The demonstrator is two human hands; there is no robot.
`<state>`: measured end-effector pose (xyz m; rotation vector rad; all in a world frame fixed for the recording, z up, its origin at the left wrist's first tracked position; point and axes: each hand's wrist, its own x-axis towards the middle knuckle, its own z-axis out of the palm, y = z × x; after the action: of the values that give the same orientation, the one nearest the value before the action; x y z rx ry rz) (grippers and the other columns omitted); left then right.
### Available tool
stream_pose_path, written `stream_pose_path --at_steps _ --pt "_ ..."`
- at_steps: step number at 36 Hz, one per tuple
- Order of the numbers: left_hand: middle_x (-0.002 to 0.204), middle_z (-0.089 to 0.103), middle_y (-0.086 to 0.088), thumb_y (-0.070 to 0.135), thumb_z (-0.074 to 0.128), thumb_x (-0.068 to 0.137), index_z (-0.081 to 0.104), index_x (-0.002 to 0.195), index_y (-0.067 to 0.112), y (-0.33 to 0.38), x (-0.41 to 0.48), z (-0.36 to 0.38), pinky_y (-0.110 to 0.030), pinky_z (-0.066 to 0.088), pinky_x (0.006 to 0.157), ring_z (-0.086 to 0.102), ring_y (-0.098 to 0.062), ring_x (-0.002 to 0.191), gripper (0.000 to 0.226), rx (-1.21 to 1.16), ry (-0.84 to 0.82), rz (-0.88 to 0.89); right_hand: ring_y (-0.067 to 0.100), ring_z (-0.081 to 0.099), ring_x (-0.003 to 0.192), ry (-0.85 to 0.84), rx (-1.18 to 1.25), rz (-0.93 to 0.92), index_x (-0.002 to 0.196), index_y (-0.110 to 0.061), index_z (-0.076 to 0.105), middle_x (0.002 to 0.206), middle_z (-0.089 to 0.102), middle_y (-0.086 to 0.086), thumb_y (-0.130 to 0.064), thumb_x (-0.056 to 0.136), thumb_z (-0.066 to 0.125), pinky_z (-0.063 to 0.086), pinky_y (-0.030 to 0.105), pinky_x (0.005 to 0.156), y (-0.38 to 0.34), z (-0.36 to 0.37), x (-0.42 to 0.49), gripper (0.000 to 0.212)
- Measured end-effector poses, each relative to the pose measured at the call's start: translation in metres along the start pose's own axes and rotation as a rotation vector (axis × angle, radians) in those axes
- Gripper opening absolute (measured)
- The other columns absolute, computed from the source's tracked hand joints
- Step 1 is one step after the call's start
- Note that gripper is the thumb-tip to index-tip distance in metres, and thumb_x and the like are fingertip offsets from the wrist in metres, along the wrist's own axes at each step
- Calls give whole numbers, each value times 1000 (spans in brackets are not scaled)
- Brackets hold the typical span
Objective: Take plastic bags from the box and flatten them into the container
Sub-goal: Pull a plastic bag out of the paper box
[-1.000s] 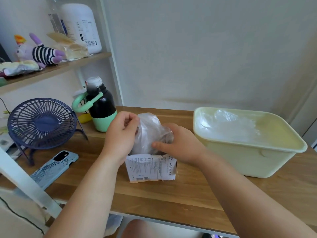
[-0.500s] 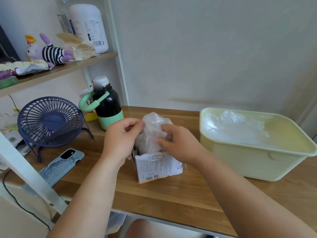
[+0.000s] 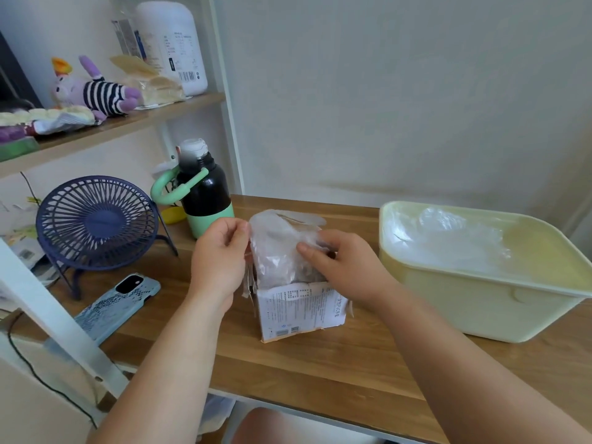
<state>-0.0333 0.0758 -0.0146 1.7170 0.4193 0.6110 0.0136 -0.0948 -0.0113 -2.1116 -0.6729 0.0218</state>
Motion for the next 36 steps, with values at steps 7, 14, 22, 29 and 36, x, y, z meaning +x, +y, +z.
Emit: stream_pose_path --at_steps 7,14,22,29,36 --pt "104 56 17 47 65 81 52 113 30 16 -17 -1 -17 44 73 56 2 92 38 188 -52 243 13 56 66 44 93 43 95 -19 65 72 62 -4 -44 91 55 48 31 66 -2 0 4 28" --pt "82 62 16 14 63 89 57 82 36 7 -18 -2 -1 40 63 57 6 78 24 347 -144 269 4 58 80 11 104 40 106 -17 61 91 65 -9 -37 93 54 45 22 70 -5 5 4 25" --pt "86 62 11 18 58 95 58 84 30 2 -14 -2 -12 43 65 57 -2 81 16 212 -98 181 20 61 85 -4 -184 54 122 -29 57 94 67 -3 -4 89 48 48 35 82 -2 3 5 42" --pt "103 67 1 19 56 97 62 103 24 0 -11 -5 -46 53 91 63 -18 100 10 10 -60 54 21 50 89 -62 -599 19 84 -24 51 78 54 -7 -9 91 42 29 35 93 2 7 7 20" --pt "110 71 -3 15 48 101 65 116 13 2 -3 -11 -39 52 94 66 -20 106 22 -345 45 -35 20 37 89 -191 -744 68 59 -27 36 77 39 -7 -12 88 44 24 39 88 -3 8 13 34"
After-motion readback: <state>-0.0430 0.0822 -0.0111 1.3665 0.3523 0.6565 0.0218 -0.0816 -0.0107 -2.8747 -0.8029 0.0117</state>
